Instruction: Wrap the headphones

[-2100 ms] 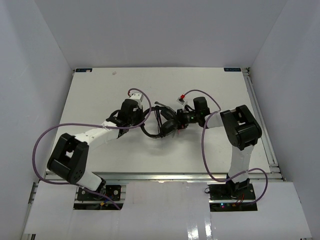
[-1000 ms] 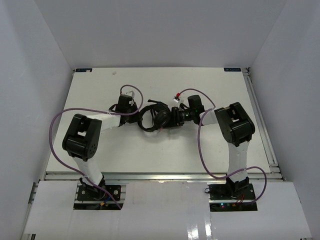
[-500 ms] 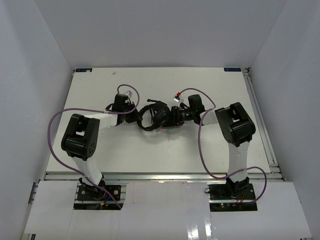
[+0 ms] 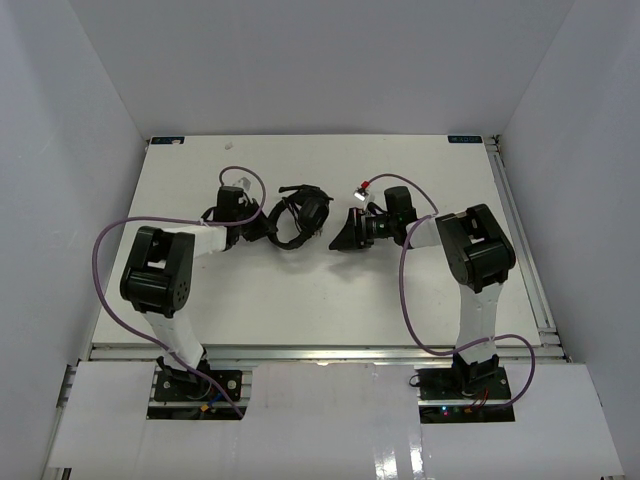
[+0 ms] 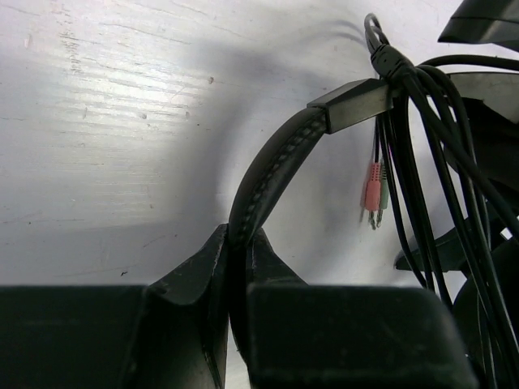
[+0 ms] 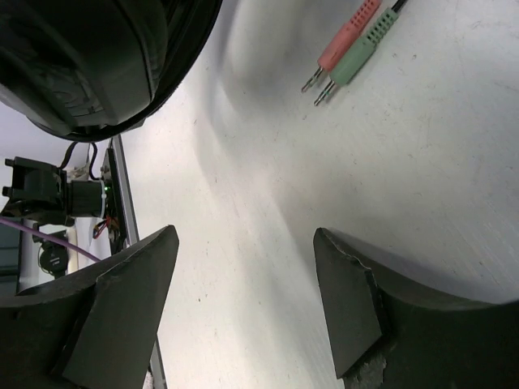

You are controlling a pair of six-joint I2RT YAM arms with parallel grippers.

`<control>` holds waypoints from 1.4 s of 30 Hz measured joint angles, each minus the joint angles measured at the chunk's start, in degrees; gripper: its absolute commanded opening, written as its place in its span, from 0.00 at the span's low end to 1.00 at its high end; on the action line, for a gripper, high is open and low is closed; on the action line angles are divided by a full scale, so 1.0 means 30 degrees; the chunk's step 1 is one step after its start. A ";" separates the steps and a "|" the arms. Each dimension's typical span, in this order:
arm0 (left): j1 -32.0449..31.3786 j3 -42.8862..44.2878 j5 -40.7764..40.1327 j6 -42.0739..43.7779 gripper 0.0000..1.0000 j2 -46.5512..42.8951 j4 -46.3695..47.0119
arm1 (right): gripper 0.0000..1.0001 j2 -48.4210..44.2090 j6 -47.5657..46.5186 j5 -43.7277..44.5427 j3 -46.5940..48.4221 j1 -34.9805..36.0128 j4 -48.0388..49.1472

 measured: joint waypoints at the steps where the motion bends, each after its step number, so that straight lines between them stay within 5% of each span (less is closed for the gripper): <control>1: 0.0008 -0.0016 0.0016 -0.0024 0.00 0.0027 0.0010 | 0.75 0.0000 0.0002 -0.0004 -0.0012 -0.0009 0.0015; 26: 0.0016 0.7555 -0.4401 0.1372 0.02 0.4385 -0.4687 | 0.76 -0.5632 -0.3927 0.0515 -0.2051 -0.0950 -0.3490; 31: 0.0008 0.8465 -0.6359 0.2449 0.31 0.4713 -0.5675 | 0.76 -0.7153 -0.4993 0.0444 -0.2200 -0.0990 -0.4431; 42: -0.0186 0.9589 -0.8066 0.3734 0.73 0.5177 -0.6463 | 0.77 -1.0466 -0.6817 0.0172 -0.2328 -0.1322 -0.6486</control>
